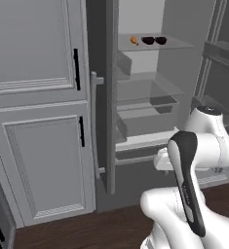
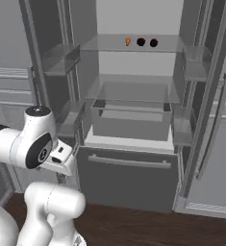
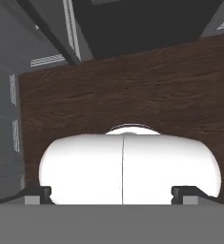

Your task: Place one eggplant and one chicken drumstick in each tupperware on the nearby counter, to pack two identical lunches.

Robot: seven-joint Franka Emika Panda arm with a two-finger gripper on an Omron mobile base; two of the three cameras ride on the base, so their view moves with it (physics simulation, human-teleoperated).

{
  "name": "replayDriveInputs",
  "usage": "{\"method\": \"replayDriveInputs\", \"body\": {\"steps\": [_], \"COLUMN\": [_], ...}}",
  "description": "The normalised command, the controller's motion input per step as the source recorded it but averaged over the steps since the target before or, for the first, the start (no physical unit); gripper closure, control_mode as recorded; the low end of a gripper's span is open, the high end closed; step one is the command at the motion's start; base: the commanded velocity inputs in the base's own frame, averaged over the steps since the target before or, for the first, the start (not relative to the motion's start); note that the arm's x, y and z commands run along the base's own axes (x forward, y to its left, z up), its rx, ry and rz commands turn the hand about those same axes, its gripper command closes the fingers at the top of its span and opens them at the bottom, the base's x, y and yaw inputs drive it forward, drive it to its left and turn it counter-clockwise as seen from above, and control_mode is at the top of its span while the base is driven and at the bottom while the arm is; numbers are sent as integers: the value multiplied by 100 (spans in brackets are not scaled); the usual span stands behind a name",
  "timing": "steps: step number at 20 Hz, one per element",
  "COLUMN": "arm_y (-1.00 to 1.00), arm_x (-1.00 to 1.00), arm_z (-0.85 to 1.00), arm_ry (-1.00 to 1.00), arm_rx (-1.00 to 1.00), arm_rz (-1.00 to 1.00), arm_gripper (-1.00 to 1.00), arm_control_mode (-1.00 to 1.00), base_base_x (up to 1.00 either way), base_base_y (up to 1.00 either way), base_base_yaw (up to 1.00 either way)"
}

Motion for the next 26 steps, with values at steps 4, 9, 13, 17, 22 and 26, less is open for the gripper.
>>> {"method": "replayDriveInputs", "body": {"steps": [4,9,13,17,22,26], "arm_y": [0,0,0,0,0,0], "arm_x": [0,0,0,0,0,0], "arm_z": [0,0,0,0,0,0], "arm_ry": [0,0,0,0,0,0], "arm_rx": [0,0,0,0,0,0], "arm_rz": [0,0,0,0,0,0], "arm_gripper": [-100,-100,-100,-100,-100,-100], "arm_control_mode": [100,100,100,100,100,100], "base_base_x": [70,96,57,7,48,85], "base_base_y": [-51,-56,-55,-42,-5,-19], "base_base_yaw": [10,19,8,0,0,-5]}}
